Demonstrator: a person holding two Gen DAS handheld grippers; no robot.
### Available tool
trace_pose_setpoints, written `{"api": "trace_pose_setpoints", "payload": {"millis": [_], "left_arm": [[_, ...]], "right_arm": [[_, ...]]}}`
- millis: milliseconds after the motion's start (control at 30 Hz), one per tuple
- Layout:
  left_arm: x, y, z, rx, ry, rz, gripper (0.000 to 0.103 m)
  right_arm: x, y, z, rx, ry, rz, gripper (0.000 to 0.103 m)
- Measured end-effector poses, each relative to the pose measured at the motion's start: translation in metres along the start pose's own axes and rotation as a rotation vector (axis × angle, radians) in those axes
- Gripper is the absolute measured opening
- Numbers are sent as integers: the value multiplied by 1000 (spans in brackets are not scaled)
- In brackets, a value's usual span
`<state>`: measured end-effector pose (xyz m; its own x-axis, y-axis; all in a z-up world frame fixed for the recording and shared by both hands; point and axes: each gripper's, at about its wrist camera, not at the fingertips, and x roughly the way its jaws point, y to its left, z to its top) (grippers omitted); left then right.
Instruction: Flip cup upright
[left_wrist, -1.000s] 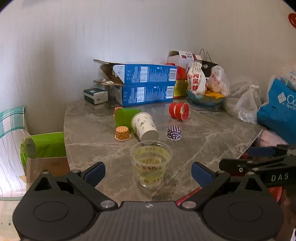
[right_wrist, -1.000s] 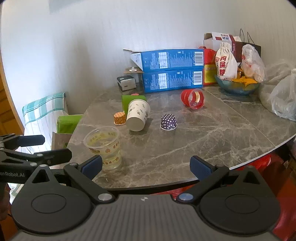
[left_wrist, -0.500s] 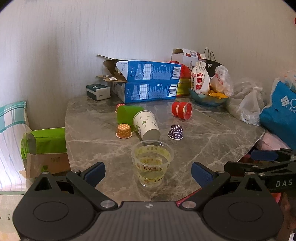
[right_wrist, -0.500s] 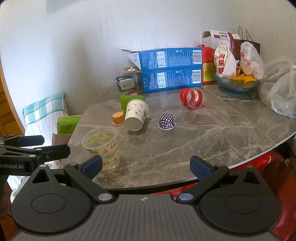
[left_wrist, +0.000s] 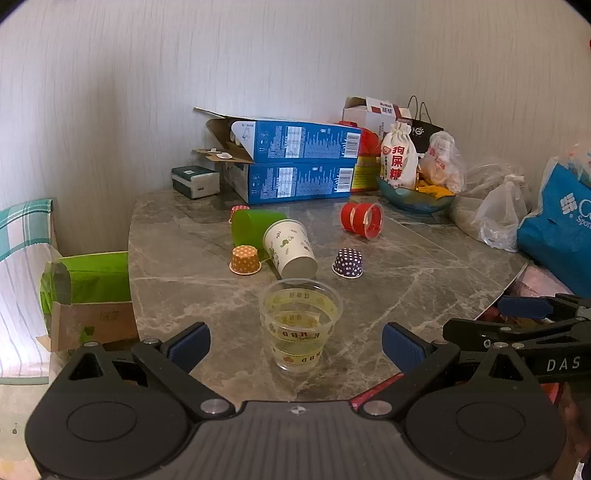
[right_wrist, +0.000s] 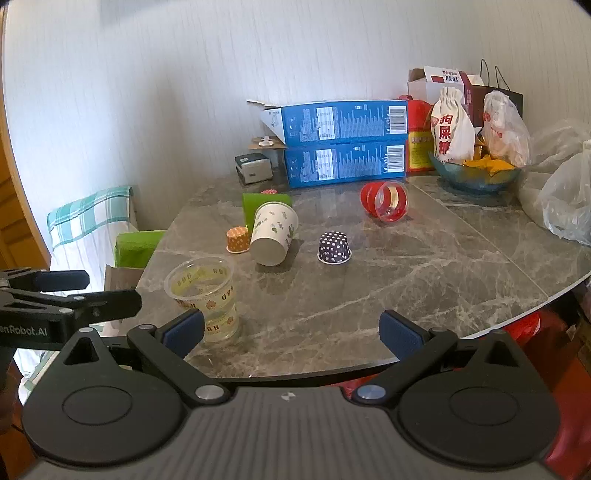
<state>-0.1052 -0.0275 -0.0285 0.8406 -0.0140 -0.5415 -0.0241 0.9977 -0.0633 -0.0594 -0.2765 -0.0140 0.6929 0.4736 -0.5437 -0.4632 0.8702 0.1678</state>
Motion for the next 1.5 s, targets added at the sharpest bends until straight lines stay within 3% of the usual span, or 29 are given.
{"api": "trace_pose_setpoints", "payload": {"millis": [1500], "left_arm": [[-4,-6,-2,9,-25,1,100]], "right_arm": [[-4,-3,-1,4,-12,0,102]]}}
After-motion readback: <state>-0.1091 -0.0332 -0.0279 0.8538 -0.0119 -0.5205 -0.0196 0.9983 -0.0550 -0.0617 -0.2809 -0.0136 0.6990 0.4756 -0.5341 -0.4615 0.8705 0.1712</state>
